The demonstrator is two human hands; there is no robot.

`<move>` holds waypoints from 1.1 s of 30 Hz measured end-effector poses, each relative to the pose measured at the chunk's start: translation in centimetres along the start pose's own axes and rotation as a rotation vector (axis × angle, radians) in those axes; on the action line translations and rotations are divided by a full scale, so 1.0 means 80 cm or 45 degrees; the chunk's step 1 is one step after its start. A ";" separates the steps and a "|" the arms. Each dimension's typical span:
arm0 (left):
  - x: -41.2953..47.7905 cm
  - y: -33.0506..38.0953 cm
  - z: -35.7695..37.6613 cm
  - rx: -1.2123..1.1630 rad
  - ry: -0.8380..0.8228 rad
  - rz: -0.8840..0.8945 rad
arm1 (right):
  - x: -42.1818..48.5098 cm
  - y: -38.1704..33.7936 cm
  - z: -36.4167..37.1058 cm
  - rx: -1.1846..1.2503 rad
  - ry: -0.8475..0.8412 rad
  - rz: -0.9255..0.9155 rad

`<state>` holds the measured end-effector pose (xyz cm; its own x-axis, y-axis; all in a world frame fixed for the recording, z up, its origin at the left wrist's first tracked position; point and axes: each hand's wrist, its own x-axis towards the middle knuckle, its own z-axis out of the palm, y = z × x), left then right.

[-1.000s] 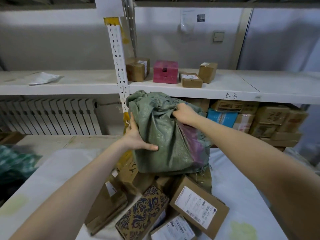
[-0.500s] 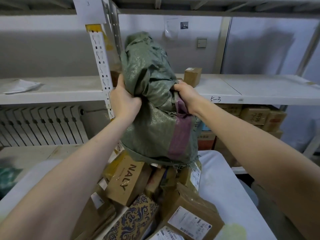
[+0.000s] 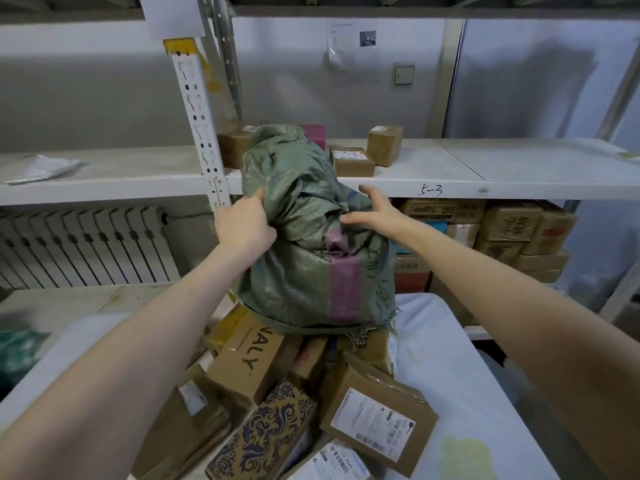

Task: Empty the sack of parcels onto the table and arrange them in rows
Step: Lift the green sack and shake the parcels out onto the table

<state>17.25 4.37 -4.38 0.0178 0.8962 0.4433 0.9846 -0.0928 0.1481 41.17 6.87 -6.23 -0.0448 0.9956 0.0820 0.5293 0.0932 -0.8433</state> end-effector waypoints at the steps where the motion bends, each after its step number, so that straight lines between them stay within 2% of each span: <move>1: 0.002 -0.007 -0.001 0.031 -0.022 -0.039 | 0.002 0.006 -0.004 0.031 -0.046 0.059; 4: 0.000 -0.019 -0.003 0.160 -0.115 -0.090 | 0.014 0.024 0.005 -0.082 0.065 0.109; 7: -0.007 -0.013 -0.001 0.255 -0.126 -0.057 | 0.023 0.035 0.034 -0.094 -0.016 0.044; 9: -0.012 -0.008 0.005 0.238 -0.186 -0.042 | 0.028 0.040 0.044 -0.324 0.004 -0.025; 10: -0.013 -0.009 0.007 0.161 -0.286 -0.066 | 0.030 0.043 0.047 -0.491 0.033 -0.018; 12: -0.009 -0.018 0.008 -0.263 -0.586 -0.208 | 0.030 0.049 0.052 -0.719 0.057 0.065; 13: -0.008 -0.020 0.003 -0.533 -0.746 -0.284 | 0.027 0.051 0.056 -0.713 0.074 0.072; 14: -0.008 -0.021 -0.002 -0.702 -0.823 -0.310 | 0.028 0.053 0.058 -0.651 0.105 0.046; 15: -0.010 -0.018 -0.006 -0.746 -0.817 -0.313 | 0.026 0.050 0.060 -0.581 0.134 -0.020; 17: -0.016 -0.005 -0.007 -0.762 -0.674 -0.333 | 0.030 0.035 0.063 -0.417 0.169 -0.125; 20: -0.017 0.017 0.000 -0.823 -0.502 -0.313 | 0.029 -0.012 0.062 -0.078 0.121 -0.100; 24: -0.003 0.027 -0.012 -0.507 -0.155 -0.211 | 0.028 -0.058 0.041 0.582 0.074 0.040; 29: 0.034 0.024 -0.064 -0.257 0.229 -0.028 | 0.024 -0.114 0.019 1.003 0.132 -0.019; 31: 0.039 0.019 -0.075 -0.110 0.275 0.008 | 0.017 -0.125 0.022 1.092 0.093 -0.052; 33: 0.032 0.016 -0.073 0.010 0.265 0.031 | 0.011 -0.116 0.032 0.850 0.097 -0.065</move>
<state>17.55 4.02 2.14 0.0065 0.7846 0.6199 0.9856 -0.1096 0.1284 34.03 6.94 0.27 0.0173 0.9890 0.1472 -0.1103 0.1482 -0.9828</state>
